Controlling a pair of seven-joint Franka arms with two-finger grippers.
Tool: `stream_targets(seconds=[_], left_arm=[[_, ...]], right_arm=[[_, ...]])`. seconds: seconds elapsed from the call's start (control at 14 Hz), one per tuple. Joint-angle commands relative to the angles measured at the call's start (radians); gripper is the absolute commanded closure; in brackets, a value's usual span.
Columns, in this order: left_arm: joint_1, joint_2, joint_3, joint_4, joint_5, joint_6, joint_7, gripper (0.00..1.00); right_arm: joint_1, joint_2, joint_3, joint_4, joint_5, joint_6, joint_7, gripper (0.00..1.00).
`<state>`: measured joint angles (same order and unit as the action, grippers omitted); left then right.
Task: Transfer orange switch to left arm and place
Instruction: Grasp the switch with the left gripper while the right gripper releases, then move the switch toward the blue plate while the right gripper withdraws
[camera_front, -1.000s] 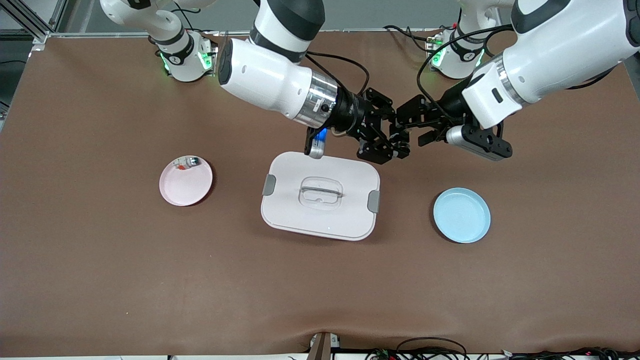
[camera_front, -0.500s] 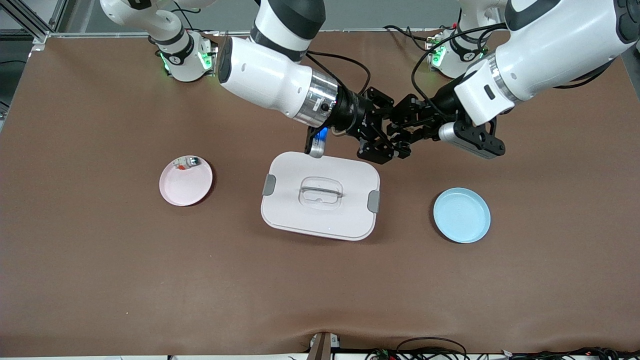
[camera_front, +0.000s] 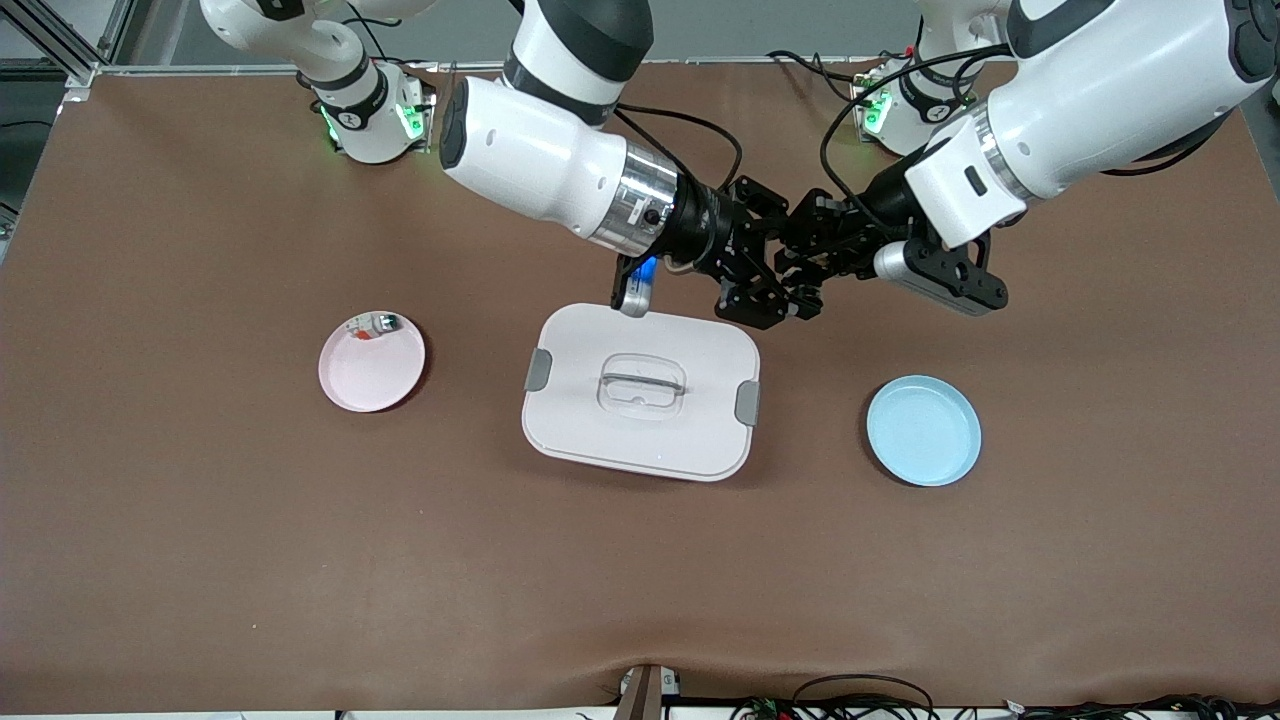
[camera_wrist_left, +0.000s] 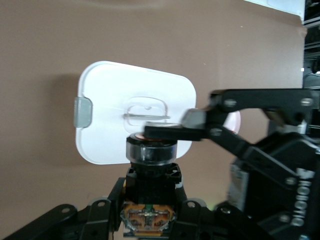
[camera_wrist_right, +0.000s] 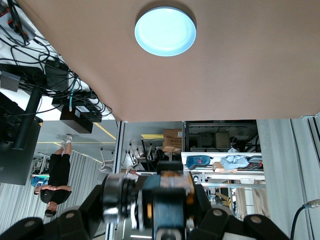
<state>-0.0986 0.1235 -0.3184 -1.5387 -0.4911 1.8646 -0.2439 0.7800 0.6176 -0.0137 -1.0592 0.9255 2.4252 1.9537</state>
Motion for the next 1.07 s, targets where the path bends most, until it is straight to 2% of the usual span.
stream_targets(seconds=[0.0, 0.21, 0.57, 0.79, 1.0], left_arm=[[0.003, 0.001, -0.001, 0.002, 0.055, -0.004, 0.002, 1.0], [0.005, 0.001, -0.001, -0.001, 0.11, -0.019, 0.008, 1.0], [0.034, 0.033, 0.002, -0.012, 0.302, -0.094, 0.197, 1.0], [0.057, 0.039, 0.002, -0.061, 0.44, -0.102, 0.343, 1.0], [0.105, 0.039, 0.002, -0.11, 0.491, -0.085, 0.499, 1.0]], right_arm=[[-0.016, 0.011, -0.012, 0.038, 0.019, -0.02, 0.008, 0.0], [-0.071, 0.01, -0.014, 0.041, 0.012, -0.113, -0.013, 0.0], [-0.2, -0.03, -0.015, 0.062, 0.007, -0.432, -0.277, 0.0], [-0.26, -0.058, -0.014, 0.062, -0.103, -0.59, -0.444, 0.0], [-0.281, -0.078, -0.014, 0.061, -0.276, -0.728, -0.669, 0.0]])
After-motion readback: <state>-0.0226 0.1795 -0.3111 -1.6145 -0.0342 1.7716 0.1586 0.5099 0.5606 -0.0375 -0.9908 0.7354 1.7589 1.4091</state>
